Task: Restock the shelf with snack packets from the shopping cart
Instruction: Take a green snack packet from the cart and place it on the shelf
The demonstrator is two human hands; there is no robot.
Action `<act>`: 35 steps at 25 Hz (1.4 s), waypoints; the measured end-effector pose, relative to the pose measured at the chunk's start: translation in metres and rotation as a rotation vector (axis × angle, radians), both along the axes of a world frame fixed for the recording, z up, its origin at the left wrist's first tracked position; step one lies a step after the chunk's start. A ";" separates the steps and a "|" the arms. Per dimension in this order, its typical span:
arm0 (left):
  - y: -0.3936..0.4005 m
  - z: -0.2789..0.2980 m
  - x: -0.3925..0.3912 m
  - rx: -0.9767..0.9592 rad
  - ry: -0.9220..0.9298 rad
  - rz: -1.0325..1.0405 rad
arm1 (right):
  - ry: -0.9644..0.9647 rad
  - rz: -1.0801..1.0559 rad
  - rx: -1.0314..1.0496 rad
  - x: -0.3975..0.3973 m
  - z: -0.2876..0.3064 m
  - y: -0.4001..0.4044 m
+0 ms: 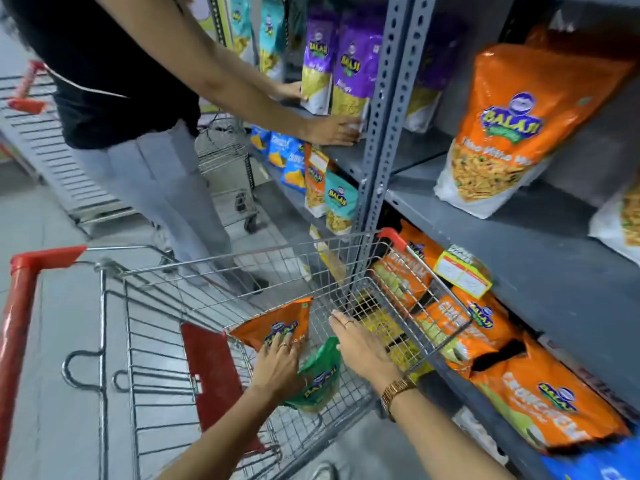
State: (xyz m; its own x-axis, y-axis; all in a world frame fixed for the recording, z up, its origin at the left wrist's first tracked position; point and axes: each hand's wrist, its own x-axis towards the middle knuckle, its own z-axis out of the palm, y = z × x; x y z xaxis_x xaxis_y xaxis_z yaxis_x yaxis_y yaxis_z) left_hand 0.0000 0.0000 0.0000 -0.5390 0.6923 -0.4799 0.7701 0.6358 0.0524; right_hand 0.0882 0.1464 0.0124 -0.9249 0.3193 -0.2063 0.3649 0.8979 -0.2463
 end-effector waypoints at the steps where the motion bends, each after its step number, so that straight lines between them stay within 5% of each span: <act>1: 0.000 -0.005 -0.001 -0.058 0.002 0.000 | -0.051 0.011 0.018 -0.006 -0.007 0.000; 7: 0.005 -0.008 0.000 -0.072 -0.004 -0.023 | -0.254 0.096 0.177 -0.021 -0.026 0.009; 12: 0.004 -0.009 -0.016 0.092 -0.015 0.099 | -0.171 0.020 0.153 -0.015 -0.022 0.021; 20: 0.029 0.085 -0.029 1.148 -0.657 0.885 | 0.344 -0.423 -0.280 0.009 0.064 0.057; 28: 0.130 0.228 -0.003 1.534 -0.972 0.578 | 1.136 -0.736 -0.197 0.065 0.195 0.082; 35: 0.242 0.293 0.073 1.406 -1.341 0.273 | 1.443 -0.983 0.099 0.158 0.267 0.122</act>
